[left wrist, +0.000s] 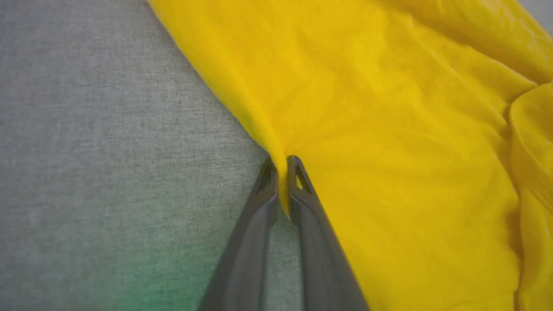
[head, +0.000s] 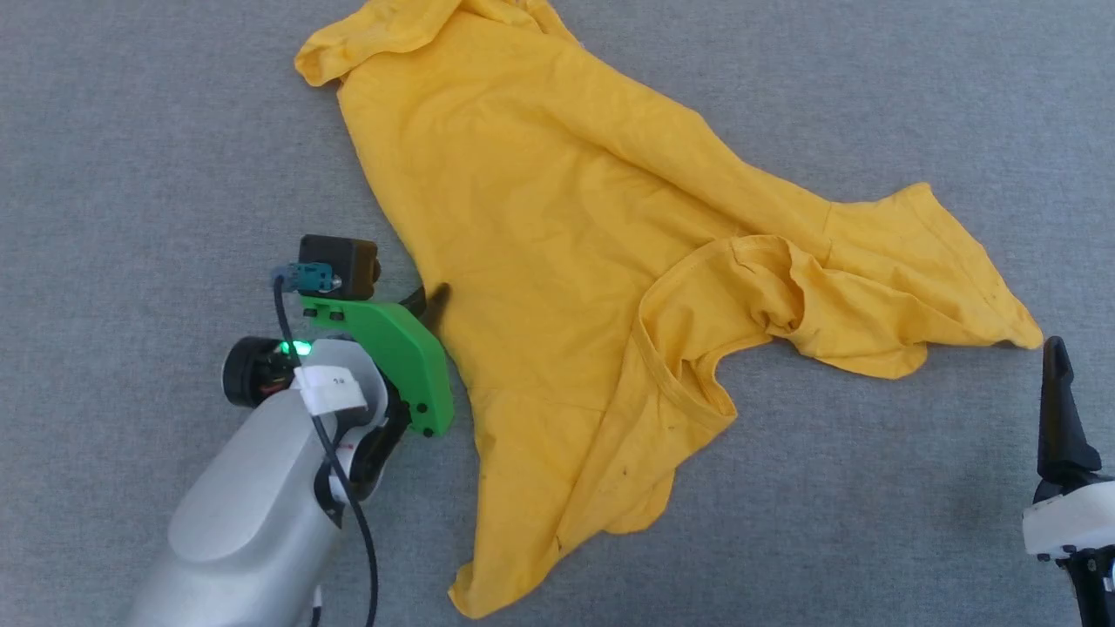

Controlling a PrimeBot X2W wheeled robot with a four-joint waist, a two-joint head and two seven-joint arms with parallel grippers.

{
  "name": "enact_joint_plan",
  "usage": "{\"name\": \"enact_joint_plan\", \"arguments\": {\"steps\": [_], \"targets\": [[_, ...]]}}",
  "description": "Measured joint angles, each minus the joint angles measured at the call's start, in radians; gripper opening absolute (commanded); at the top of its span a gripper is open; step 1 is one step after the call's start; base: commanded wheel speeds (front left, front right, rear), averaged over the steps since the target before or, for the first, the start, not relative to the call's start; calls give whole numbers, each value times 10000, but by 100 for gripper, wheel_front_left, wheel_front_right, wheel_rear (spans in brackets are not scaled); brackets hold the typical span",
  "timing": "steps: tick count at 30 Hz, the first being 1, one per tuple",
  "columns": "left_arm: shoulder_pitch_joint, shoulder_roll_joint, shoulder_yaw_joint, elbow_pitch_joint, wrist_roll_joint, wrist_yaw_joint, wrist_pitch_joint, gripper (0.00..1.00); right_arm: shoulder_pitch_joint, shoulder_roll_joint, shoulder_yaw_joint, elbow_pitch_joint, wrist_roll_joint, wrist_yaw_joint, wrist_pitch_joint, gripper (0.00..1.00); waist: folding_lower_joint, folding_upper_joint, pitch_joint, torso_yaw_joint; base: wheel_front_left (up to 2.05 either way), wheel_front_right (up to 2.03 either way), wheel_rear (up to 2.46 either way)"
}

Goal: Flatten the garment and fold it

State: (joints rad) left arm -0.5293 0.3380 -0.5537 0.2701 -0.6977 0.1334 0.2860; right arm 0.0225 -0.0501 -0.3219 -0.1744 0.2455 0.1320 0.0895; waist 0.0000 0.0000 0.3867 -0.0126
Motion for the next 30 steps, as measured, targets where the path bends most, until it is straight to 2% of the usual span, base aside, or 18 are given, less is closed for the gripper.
{"name": "enact_joint_plan", "arguments": {"steps": [3, 8, 12, 18, 19, 20, 21, 26, 30], "targets": [[-172, 138, 130, 63, 221, 58, -257, 0, 0, 2, -29, -17, 2, 0, 0, 100, 0, 0, 51, -22, 0, 0, 0], [-1396, 606, 690, 77, 819, 535, -941, 0, -9, 0, -77, -52, 2, 0, -2, 100, 0, 0, 207, 21, 0, 0, 0], [-2290, 711, 941, 293, 1283, 894, -1547, 0, -33, 0, -21, -48, 2, 0, -2, 100, 0, 0, 353, 54, 0, 0, 0], [-2623, 568, 802, 1534, 1524, 884, -1772, 0, -153, 0, 115, -8, 2, 0, -15, 100, 0, 0, 522, 11, 0, 0, 0], [-2617, 470, 805, 1756, 1494, 872, -1806, 26, -185, 0, 136, 13, 0, 0, -15, 100, 0, 0, 536, -8, 0, 0, 0], [-2615, 401, 807, 1902, 1482, 857, -1902, 38, -204, 0, 161, 23, 0, 0, -15, 100, 0, 0, 544, -25, 0, 0, 0], [-2614, 314, 826, 2067, 1425, 800, -2025, 100, -219, 0, 184, 44, 0, 0, -17, 100, 0, 0, 548, -46, 0, 0, 0], [-2572, -65, 1055, 2314, 918, 393, -2897, 100, -220, 0, 155, 182, -2, 0, -19, 100, 0, 0, 381, -59, 0, 0, 0], [-2262, -86, 1300, 1718, 855, 238, -3827, 100, -214, 0, 138, 263, -4, 0, -19, 100, 0, 0, 88, -33, 0, 0, 0]]}}
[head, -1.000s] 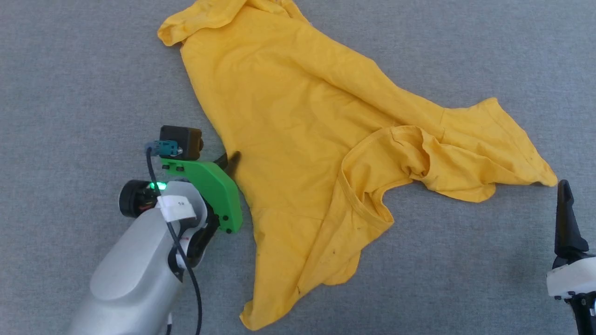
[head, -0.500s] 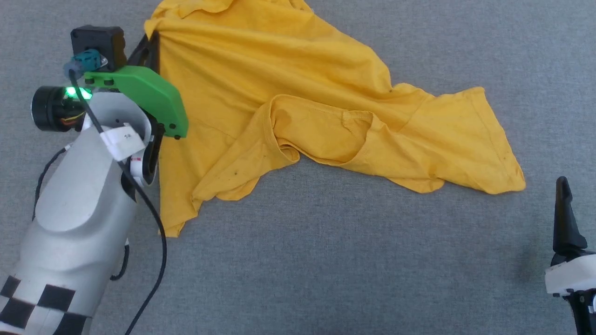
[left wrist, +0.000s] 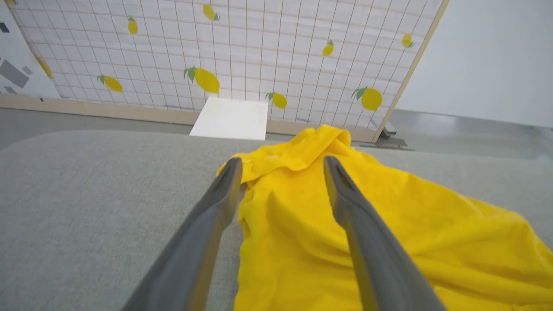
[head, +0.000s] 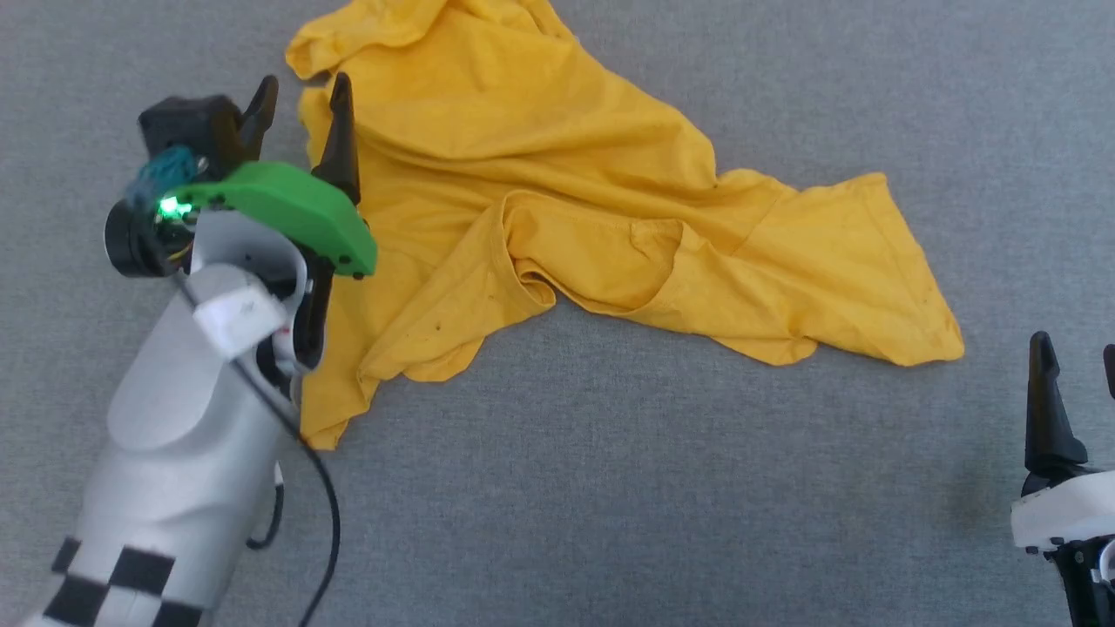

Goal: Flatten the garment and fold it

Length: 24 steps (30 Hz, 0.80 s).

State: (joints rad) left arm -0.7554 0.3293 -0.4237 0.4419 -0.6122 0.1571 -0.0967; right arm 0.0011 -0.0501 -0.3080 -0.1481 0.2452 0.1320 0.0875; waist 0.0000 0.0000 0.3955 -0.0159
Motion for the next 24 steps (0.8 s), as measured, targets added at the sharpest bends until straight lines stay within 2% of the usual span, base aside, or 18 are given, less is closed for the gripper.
{"name": "enact_joint_plan", "arguments": {"steps": [4, 9, 11, 16, 20, 24], "targets": [[1078, 90, 359, -1277, -196, 151, -940, 100, 81, 0, 8, 98, 2, 0, 4, 100, 0, 0, -427, 38, 0, 0, 0], [3411, 552, 821, -3250, 167, 989, -1469, 100, 416, -2, 69, 198, 10, 0, 8, 100, 0, 0, -1009, 97, 0, 0, 0], [4428, 575, 1104, -3939, 257, 1398, -1532, 100, 526, 0, 102, 232, 33, 0, 6, 100, 0, 0, -1209, 118, 0, 0, 0], [6956, 341, 1714, -5279, 520, 1910, -1576, 100, 910, 2, 194, 395, 130, 0, 4, 100, 0, 0, -1666, 193, 0, 0, 0], [8414, -209, 1935, -5674, 867, 1946, -1601, 100, 1185, -2, 255, 564, 205, 0, 4, 100, 0, 0, -1962, 277, 0, 0, 0], [9040, -688, 2034, -5651, 1152, 1592, -1601, 100, 1340, 2, 370, 646, 180, 0, 17, 100, 0, 0, -2232, 455, 0, 0, 0]]}}
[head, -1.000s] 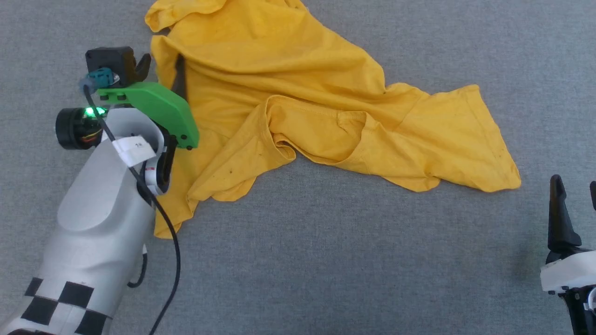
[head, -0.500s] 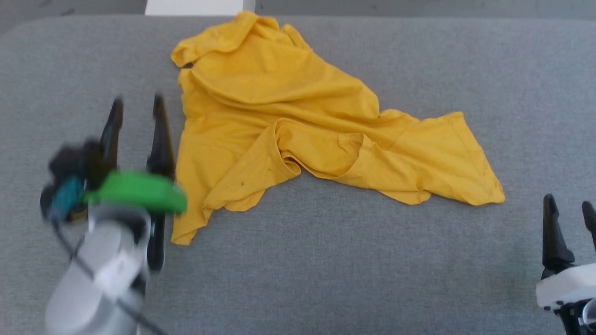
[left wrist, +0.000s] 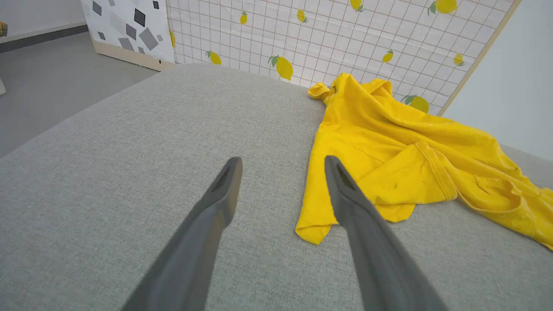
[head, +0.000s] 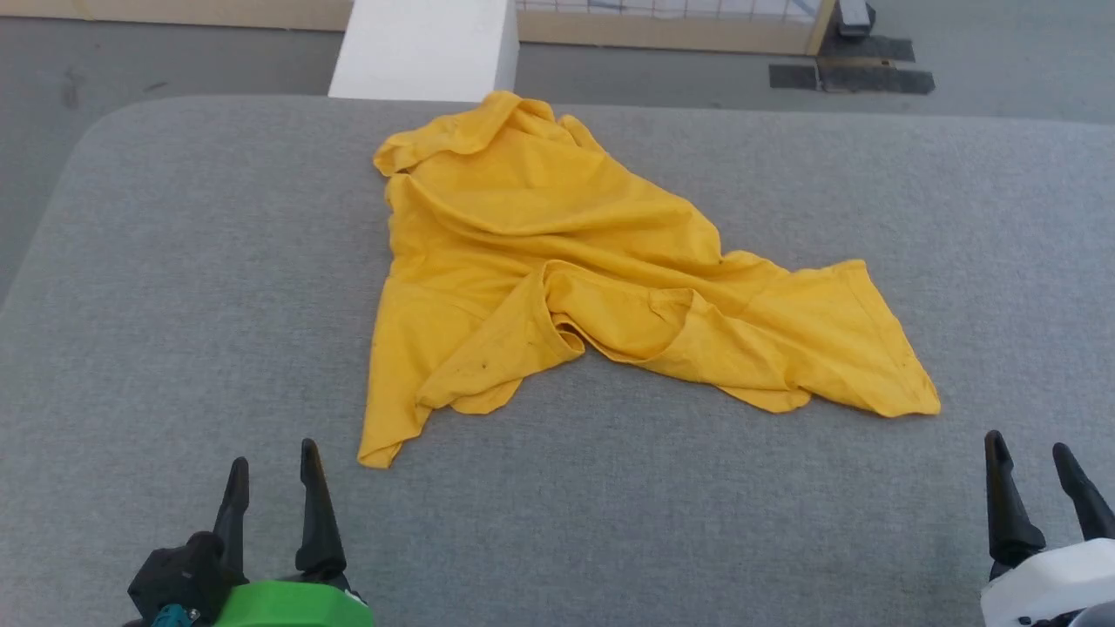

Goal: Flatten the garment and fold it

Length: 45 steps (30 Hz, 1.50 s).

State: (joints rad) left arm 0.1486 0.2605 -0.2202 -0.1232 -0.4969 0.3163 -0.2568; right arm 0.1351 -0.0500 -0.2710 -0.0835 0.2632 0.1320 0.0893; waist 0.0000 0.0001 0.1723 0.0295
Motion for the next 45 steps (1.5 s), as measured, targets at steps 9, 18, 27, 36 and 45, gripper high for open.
{"name": "enact_joint_plan", "arguments": {"steps": [9, 18, 27, 36, 45], "targets": [[-18, -334, 372, 155, 418, -487, -2, 100, -926, 2, 867, -596, -840, 0, 1404, 100, 0, 0, -208, 303, 0, 0, 0], [-234, -711, 458, 326, 500, -947, -2, 100, -3445, -48, 539, 384, -1985, 0, 3785, 100, 0, 0, 225, 431, 0, 0, 0], [-717, -915, 569, 456, 794, -1319, -2, 100, -4270, -744, 113, 2347, -2328, 0, 5256, 100, 0, 0, 894, 708, 0, 0, 0], [-949, -1057, 711, 594, 915, -1584, -2, 100, -4348, -897, 33, 3024, -1847, -4, 6159, 77, 0, 0, 1338, 931, 0, 0, 0], [-1067, -1070, 855, 842, 940, -1745, -2, 100, -4401, -502, 58, 2627, -1306, -2, 5931, 0, 0, 0, 1001, 686, 0, 0, 0]]}}
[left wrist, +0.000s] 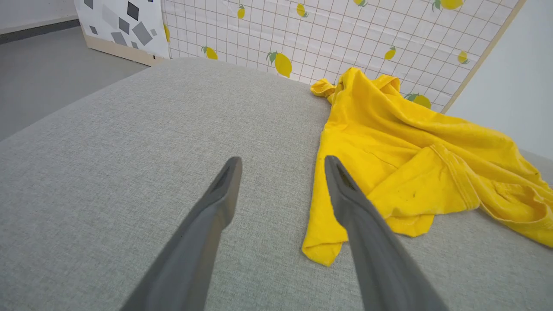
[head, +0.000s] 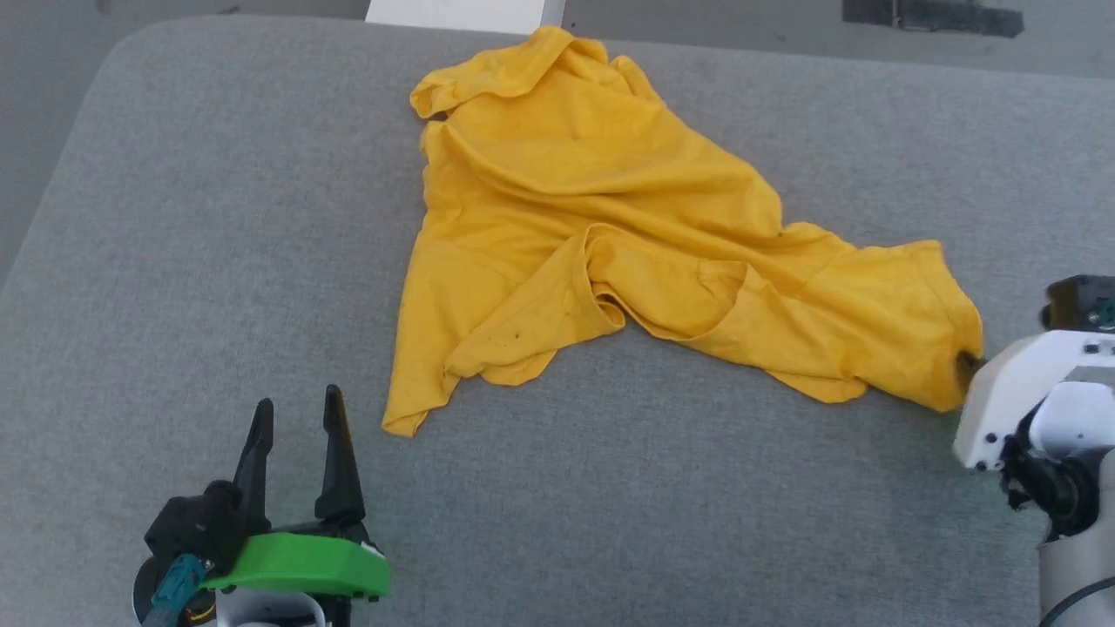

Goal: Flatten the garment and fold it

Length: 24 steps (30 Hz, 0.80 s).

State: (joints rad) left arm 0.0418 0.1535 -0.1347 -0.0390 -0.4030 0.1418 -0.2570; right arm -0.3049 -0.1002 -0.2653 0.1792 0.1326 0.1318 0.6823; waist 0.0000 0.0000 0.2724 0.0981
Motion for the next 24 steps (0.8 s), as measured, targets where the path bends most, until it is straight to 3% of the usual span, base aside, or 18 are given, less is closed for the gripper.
{"name": "enact_joint_plan", "arguments": {"steps": [8, 16, 17, 18, 19, 24], "targets": [[26, -25, -25, 98, 63, -94, 0, 100, 109, -368, -1335, -568, -314, 2, -1225, 0, 0, 0, -432, -356, 0, 0, 0], [33, -8, -96, 207, 69, -176, 2, 100, 1323, -819, -3091, -585, -1262, 2, -1906, 0, 0, 0, -506, -439, 0, 0, 0], [37, -2, -100, 228, 71, -176, 2, 100, 1464, -803, -3198, -533, -1407, 2, -2004, 7, 0, 0, -519, -444, 0, 0, 0], [38, 0, -109, 251, 71, -176, 2, 100, 1572, -775, -3250, -487, -1517, 2, -2115, 45, 0, 1, -537, -452, 0, 0, 0], [39, 0, -123, 265, 71, -176, 4, 100, 1631, -725, -3292, -443, -1582, 2, -2207, 100, 0, 0, -556, -459, 0, 0, 0], [42, 0, -251, 336, 71, -178, 50, 100, 1609, -313, -2842, -441, -1626, 2, -2612, 100, 0, 0, -757, -475, 0, 0, 0]]}}
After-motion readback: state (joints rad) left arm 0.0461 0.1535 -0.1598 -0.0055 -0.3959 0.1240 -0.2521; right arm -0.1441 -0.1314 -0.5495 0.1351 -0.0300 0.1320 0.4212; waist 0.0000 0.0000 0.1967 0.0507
